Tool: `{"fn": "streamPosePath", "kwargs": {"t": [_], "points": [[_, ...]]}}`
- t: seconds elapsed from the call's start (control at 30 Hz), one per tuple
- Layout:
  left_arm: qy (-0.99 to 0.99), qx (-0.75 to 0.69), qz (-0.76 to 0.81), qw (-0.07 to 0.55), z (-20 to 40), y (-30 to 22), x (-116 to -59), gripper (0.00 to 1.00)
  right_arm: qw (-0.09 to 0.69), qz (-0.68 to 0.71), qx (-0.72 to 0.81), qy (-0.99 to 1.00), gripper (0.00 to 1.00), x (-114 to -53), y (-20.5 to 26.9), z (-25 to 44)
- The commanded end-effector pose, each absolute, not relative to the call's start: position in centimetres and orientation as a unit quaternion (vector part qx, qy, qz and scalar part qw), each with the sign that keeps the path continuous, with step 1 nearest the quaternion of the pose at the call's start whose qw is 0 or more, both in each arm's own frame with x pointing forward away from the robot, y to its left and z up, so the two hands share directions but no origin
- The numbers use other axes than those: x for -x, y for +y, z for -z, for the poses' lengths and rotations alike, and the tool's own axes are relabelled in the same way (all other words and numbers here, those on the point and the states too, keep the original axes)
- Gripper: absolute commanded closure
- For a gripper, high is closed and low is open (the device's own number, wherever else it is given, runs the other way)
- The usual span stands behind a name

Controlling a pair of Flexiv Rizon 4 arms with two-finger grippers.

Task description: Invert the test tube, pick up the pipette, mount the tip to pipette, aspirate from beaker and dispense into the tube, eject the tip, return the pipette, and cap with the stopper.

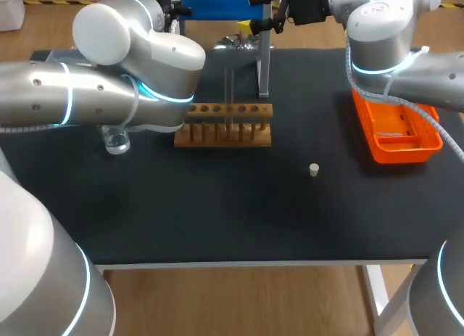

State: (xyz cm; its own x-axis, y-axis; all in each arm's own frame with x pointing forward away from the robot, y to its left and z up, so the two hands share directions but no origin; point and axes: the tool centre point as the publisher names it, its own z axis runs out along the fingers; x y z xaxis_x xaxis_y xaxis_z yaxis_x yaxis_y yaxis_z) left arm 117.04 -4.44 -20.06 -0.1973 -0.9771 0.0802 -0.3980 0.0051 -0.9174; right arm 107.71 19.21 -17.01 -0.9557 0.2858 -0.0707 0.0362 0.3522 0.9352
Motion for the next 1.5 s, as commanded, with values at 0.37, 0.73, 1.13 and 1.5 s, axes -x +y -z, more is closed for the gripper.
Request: {"fn": "streamPosePath", "kwargs": {"t": [0.37,0.73,1.13,1.5], "points": [[0.634,0.548,0.447,0.312,19.7,-4.7,-117.3,0.00,0.110,-0.559,-0.098,0.816,0.00,-107.7,19.1,16.9],[0.632,0.529,0.457,0.335,16.4,-5.1,-116.5,0.00,0.110,-0.559,-0.098,0.816,0.00,-107.7,19.1,16.9],[0.653,0.475,0.492,0.326,11.3,-6.3,-112.3,0.00,0.110,-0.559,-0.098,0.816,0.00,-107.7,19.1,16.9],[0.720,0.318,0.574,0.226,9.9,-7.6,-105.2,0.00,0.110,-0.559,-0.098,0.816,0.00,-107.7,19.1,16.9]]}}
